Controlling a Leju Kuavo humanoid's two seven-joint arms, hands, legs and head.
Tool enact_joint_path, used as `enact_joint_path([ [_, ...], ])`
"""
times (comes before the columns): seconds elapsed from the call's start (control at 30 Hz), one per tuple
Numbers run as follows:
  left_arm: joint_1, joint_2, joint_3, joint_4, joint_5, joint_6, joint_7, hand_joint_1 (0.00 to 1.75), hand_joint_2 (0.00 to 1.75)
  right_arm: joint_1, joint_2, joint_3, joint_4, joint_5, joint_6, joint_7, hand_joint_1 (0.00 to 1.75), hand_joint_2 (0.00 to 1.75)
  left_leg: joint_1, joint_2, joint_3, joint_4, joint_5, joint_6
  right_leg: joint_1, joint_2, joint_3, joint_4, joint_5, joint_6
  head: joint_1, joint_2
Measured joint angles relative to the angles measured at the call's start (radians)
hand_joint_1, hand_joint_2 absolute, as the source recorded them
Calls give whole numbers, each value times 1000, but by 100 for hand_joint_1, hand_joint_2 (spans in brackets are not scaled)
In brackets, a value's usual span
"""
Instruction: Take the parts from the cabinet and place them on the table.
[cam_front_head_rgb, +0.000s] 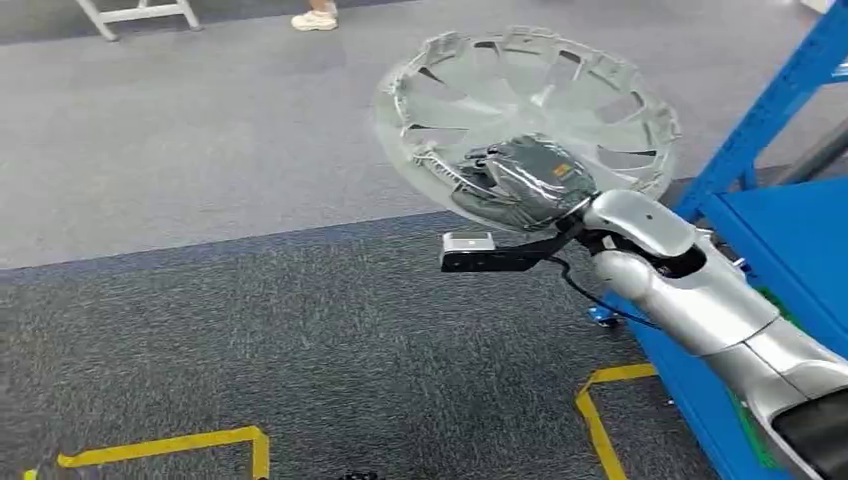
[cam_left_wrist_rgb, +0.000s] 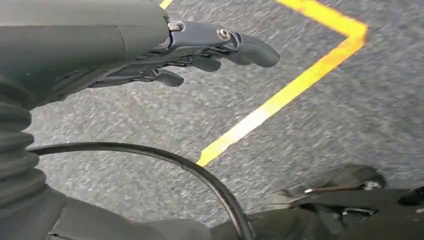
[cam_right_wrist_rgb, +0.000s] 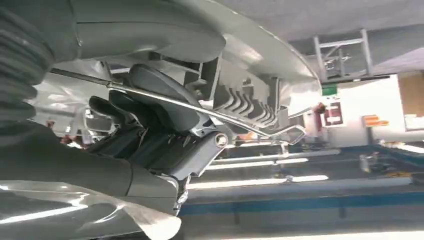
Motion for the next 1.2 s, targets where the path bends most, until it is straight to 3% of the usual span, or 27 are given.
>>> enact_joint_path([
  [0.03, 1, 0, 0, 0, 0, 0, 1, 0, 175, 3, -11, -4, -9, -2, 0, 1, 175, 175, -6, 24, 48, -96, 47, 10, 2, -12, 7, 0, -5, 2, 0, 0],
  [0.07, 0, 0, 0, 0, 0, 0, 1, 0, 175, 6, -23, -9, -16, -6, 0, 1, 175, 175, -18, 68, 71, -136, 38, 17, 3, -21, 10, -3, -7, 3, 2, 0],
  [0.13, -6, -1, -1, 0, 0, 1, 2, 0, 175, 9, -41, -13, -26, -8, -1, 1, 175, 175, -26, 63, 76, -158, 31, 28, 10, -39, 8, -4, -9, 13, 2, 0],
  [0.2, -1, -3, -1, 0, 0, 1, 2, 0, 175, 12, -45, -15, -34, -7, -1, 1, 175, 175, -27, 41, 75, -163, 31, 34, 10, -60, 18, -12, -12, 21, 0, 0],
  [0.23, 0, -2, -1, 0, 0, 1, 2, 0, 175, 14, -46, -16, -42, -7, -1, 2, 175, 175, -17, 32, 92, -179, 37, 41, 8, -51, 16, -11, -21, 30, 2, 0],
  [0.27, 1, -3, -1, 0, 0, 1, 2, 0, 175, 14, -56, -19, -43, -8, -1, 3, 175, 175, -15, 23, 97, -187, 38, 42, 2, 4, 9, 8, -33, 31, 5, 0],
  [0.3, -1, -3, -1, 0, -1, 1, 2, 0, 175, 13, -57, -18, -47, -8, -3, 3, 175, 175, -14, 15, 99, -187, 38, 47, 2, 36, -18, 61, -58, 30, 6, 0],
  [0.37, -10, -7, -2, 0, -1, 1, 0, 0, 175, 27, -72, -19, -51, -8, -5, 3, 175, 175, -12, -11, 99, -186, 35, 54, 1, 59, -103, 218, -119, 35, 6, 0],
  [0.4, -10, -8, -3, 0, -2, 1, -2, 0, 175, 38, -83, -19, -58, -9, -6, 3, 175, 175, -12, -29, 99, -185, 35, 54, 1, 61, -139, 272, -129, 38, 6, 0],
  [0.43, -9, -10, -5, 0, -2, 3, -6, 0, 175, 49, -96, -23, -69, -12, -7, 3, 175, 175, -12, -44, 100, -184, 35, 54, 1, 61, -152, 280, -116, 39, 6, 0],
  [0.47, -6, -11, -7, 0, -2, 6, -8, 0, 175, 61, -109, -28, -83, -16, -9, 3, 175, 175, -12, -61, 102, -183, 34, 54, 0, 62, -143, 243, -79, 40, 6, 0],
  [0.5, -4, -13, -10, 0, -2, 8, -10, 0, 175, 71, -121, -33, -95, -17, -9, 3, 175, 175, -11, -77, 104, -180, 32, 52, -2, 66, -115, 173, -31, 41, 6, 0],
  [0.53, -3, -17, -11, 0, -2, 11, -11, 0, 175, 81, -140, -45, -113, -20, -10, 3, 175, 175, -8, -94, 104, -174, 28, 48, -6, 83, -73, 75, 25, 44, 6, 0],
  [0.57, -3, -18, -11, 0, -2, 16, -13, 0, 175, 92, -155, -53, -125, -24, -10, 0, 175, 175, -7, -107, 100, -168, 23, 41, -13, 131, -46, 19, 31, 46, 6, 0],
  [0.6, -6, -19, -11, 0, -1, 18, -14, 0, 175, 99, -166, -60, -135, -27, -11, -3, 175, 175, -10, -122, 85, -154, 21, 37, -21, 171, -30, 3, 20, 48, 7, 0],
  [0.7, 2, -24, -11, 0, -1, 21, -14, 0, 175, 122, -188, -73, -171, -30, -12, -8, 175, 175, -1, -158, 74, -156, 29, 25, -13, 137, -33, 9, 15, 36, 8, 0],
  [0.73, 4, -24, -11, 0, -1, 21, -14, 0, 175, 122, -189, -74, -176, -30, -12, -8, 175, 175, -5, -166, 73, -156, 28, 24, -18, 127, -30, 6, 16, 33, 7, 0],
  [0.87, 4, -23, -11, 0, -1, 21, -14, 0, 175, 123, -189, -75, -177, -30, -12, -8, 175, 175, -6, -168, 73, -155, 27, 23, -22, 123, -29, 4, 16, 32, 6, 0],
  [0.9, 4, -22, -11, 0, -1, 21, -14, 0, 175, 122, -189, -76, -180, -30, -12, -8, 175, 175, -6, -163, 73, -154, 24, 22, -25, 118, -28, 3, 16, 30, 7, 0],
  [0.93, 5, -22, -11, 0, -1, 22, -13, 0, 175, 121, -190, -77, -183, -30, -12, -6, 175, 175, -8, -142, 72, -151, 19, 21, -22, 114, -25, 2, 17, 28, 7, 0],
  [0.97, -2, -21, -10, 0, -1, 24, -13, 0, 175, 131, -204, -90, -199, -31, -12, -6, 175, 175, -11, -16, -7, 35, -71, 1, -15, 67, -7, 0, 7, 13, -9, 0],
  [1.0, -5, -21, -10, 0, -1, 24, -13, 0, 175, 132, -207, -91, -201, -31, -12, -5, 175, 175, -8, -11, -54, 132, -87, -3, -14, 35, 2, 0, -2, 12, -8, 0],
  [1.03, -5, -20, -10, 0, -1, 24, -13, 0, 175, 133, -207, -92, -204, -31, -12, -6, 175, 175, -8, -9, -42, 105, -57, -1, -13, 22, 8, 0, -7, 12, -9, 0],
  [1.1, -4, -20, -10, 0, 0, 23, -13, 0, 175, 133, -209, -94, -211, -31, -12, -6, 175, 175, -9, 6, 20, -33, 29, 10, -10, 2, 23, 0, -16, 13, -9, 0],
  [1.13, -3, -20, -10, 0, 0, 22, -14, 0, 175, 134, -212, -96, -214, -31, -12, -6, 175, 175, -16, 41, 55, -113, 65, 21, -9, -9, 30, -2, -22, 14, -8, 0],
  [1.17, -6, -20, -9, 0, 0, 21, -14, 0, 175, 137, -220, -99, -216, -31, -12, -6, 175, 175, -32, 79, 68, -123, 42, 27, -3, -21, 33, -7, -24, 18, -8, 0],
  [1.2, -9, -21, -10, 0, 0, 19, -16, 0, 175, 143, -226, -100, -220, -31, -11, -6, 175, 175, -35, 74, 74, -146, 45, 37, 0, -31, 33, -8, -26, 22, -10, 0],
])
